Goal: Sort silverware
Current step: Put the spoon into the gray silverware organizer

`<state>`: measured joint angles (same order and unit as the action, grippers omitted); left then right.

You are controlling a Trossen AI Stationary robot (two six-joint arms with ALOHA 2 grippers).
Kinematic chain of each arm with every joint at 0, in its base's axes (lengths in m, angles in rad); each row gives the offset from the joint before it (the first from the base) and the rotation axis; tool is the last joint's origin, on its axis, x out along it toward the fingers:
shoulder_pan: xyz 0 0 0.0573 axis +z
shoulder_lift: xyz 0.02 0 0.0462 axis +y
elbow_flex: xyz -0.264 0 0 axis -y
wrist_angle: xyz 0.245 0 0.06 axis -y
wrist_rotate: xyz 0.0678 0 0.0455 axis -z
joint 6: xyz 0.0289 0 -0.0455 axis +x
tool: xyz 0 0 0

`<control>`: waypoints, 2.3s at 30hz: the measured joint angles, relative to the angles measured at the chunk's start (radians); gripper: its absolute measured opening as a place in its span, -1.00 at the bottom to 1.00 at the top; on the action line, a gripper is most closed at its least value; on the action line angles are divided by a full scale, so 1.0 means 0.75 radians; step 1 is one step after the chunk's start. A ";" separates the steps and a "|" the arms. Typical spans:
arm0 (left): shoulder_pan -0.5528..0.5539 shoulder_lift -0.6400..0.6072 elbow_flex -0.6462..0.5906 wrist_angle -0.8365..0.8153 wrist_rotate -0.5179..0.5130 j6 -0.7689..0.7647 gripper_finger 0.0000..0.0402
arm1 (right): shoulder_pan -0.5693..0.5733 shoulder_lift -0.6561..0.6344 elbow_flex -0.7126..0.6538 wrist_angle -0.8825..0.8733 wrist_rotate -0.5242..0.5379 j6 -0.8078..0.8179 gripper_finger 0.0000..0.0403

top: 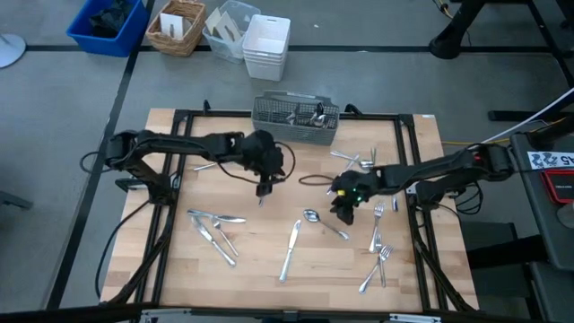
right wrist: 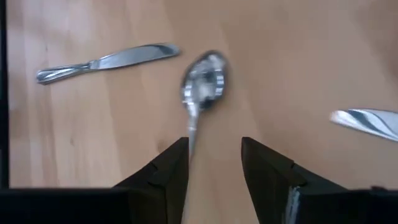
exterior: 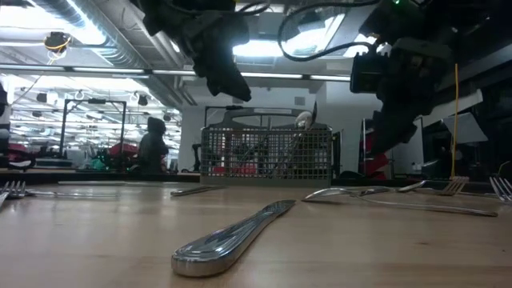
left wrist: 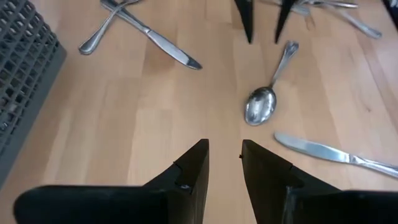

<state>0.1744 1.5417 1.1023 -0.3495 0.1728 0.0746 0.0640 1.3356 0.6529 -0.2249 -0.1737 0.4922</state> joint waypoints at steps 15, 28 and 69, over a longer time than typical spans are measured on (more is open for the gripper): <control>-0.153 0.001 0.000 -0.004 -0.178 -0.088 -0.56 | 0.199 0.244 0.001 0.224 0.337 0.107 -0.26; -0.256 0.001 0.000 -0.010 -0.263 -0.131 -0.56 | 0.277 0.362 0.000 0.352 0.397 0.102 -0.26; -0.473 -0.265 0.002 -0.270 -0.713 -0.232 -0.56 | 0.258 0.387 0.100 0.456 0.731 -0.349 -0.94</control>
<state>-0.1801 1.3429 1.1038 -0.5518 -0.3619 -0.0994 0.2572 1.6256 0.7280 0.1169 0.3746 0.2301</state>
